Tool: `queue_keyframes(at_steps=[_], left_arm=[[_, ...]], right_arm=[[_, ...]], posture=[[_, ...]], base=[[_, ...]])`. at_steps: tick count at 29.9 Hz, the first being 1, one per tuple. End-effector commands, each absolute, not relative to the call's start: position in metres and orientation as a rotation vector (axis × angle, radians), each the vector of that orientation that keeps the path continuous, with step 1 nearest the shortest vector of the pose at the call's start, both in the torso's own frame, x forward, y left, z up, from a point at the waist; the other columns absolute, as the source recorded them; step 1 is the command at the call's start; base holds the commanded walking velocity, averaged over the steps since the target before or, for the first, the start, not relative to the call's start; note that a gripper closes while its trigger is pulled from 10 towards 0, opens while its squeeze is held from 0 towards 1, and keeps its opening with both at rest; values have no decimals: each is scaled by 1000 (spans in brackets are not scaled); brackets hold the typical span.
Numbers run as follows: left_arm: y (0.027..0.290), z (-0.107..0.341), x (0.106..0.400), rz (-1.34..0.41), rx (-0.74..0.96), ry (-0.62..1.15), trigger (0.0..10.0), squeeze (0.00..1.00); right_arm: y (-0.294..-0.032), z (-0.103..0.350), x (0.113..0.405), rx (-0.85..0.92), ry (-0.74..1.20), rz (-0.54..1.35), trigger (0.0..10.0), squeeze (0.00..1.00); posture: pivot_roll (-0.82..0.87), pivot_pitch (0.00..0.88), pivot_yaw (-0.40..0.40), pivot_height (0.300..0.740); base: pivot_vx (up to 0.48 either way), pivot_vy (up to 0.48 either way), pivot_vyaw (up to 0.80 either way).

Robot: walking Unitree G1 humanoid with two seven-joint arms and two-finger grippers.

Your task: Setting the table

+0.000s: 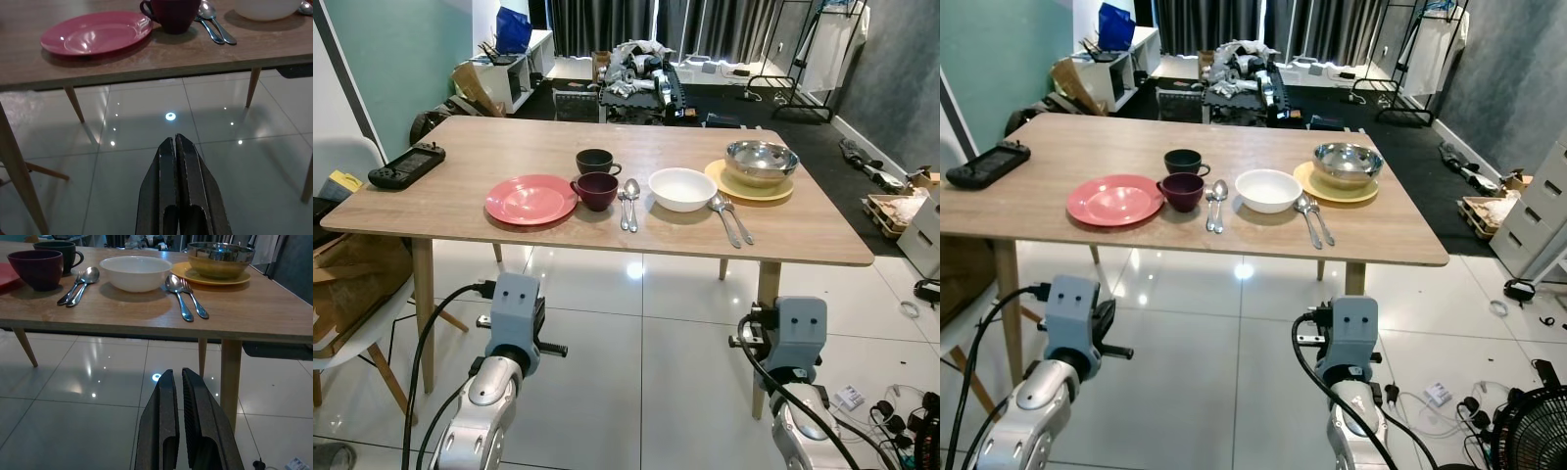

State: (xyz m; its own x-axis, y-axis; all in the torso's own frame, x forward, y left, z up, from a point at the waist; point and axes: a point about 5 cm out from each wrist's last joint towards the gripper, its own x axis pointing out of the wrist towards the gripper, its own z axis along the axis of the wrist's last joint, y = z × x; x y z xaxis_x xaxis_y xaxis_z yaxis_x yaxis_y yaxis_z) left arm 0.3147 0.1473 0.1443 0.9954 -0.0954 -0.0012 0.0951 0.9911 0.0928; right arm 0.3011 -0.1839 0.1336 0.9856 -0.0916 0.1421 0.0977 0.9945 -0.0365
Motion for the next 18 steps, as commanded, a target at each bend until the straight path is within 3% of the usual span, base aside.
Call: queue_keyframes(at_steps=[1, 18], left_arm=[[149, 139, 311, -101, 102, 14, 10000, 0], [152, 129, 300, -138, 94, 43, 10000, 0]], right_arm=[[-183, 128, 297, -46, -120, -94, 10000, 0], [-194, 115, 277, -69, -80, -126, 10000, 0]], posture=[[109, 54, 63, 740], [99, 49, 62, 740]], base=[[0, 0, 0], [0, 0, 0]])
